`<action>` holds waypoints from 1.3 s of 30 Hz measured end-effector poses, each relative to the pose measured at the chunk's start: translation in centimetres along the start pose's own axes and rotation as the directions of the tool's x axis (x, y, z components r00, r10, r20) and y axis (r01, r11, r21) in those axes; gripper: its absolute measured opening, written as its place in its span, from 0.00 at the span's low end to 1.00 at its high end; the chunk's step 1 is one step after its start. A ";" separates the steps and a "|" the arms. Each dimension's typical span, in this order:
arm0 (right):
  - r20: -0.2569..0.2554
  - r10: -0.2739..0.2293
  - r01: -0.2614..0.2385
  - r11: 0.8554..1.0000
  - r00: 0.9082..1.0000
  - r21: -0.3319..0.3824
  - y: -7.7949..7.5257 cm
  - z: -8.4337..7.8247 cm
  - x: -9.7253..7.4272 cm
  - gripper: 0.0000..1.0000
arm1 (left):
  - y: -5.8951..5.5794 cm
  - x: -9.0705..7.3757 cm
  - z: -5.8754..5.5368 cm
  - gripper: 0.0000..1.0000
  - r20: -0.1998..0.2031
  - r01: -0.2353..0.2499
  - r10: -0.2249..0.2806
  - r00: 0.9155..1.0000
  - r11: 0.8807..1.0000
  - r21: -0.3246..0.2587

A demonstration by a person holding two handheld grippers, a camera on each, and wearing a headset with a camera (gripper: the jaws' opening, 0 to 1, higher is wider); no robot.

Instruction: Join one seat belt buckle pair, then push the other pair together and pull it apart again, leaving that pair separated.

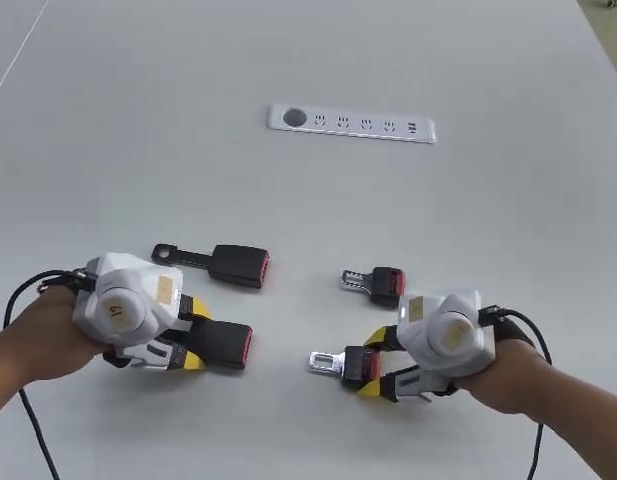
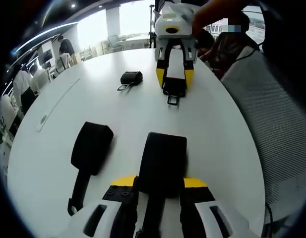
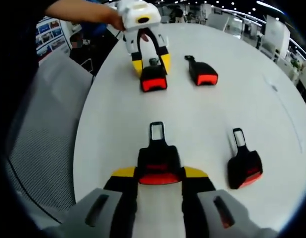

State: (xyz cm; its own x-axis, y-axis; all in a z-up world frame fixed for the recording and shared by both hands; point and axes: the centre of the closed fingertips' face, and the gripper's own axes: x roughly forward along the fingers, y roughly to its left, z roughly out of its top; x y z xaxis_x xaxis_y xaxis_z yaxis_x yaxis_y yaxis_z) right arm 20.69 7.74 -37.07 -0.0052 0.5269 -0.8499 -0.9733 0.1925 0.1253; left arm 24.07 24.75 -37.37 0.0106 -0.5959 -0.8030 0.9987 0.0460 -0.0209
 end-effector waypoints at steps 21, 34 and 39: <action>0.037 0.012 -0.011 1.000 0.999 -0.023 0.0 3.8 2.1 0.32 | -1.1 -1.1 1.4 0.33 -0.040 -0.018 0.016 0.999 0.999 -0.032; 0.092 0.040 -0.036 0.998 0.995 -0.043 0.0 6.3 3.4 0.32 | -0.8 -0.9 0.8 0.33 -0.056 -0.023 0.021 0.998 0.999 -0.038; 0.104 0.043 -0.040 0.999 0.994 -0.035 0.1 6.7 3.6 0.32 | -0.4 -0.5 0.3 0.33 -0.056 -0.024 0.022 0.998 0.999 -0.040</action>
State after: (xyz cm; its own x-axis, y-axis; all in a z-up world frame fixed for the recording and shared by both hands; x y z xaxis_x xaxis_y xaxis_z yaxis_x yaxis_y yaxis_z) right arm 22.11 15.21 -36.67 -0.0235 0.6181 -0.7857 -0.9798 0.1420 0.1410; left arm 23.64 24.80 -36.79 0.0300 -0.5485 -0.8356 0.9954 0.0926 -0.0250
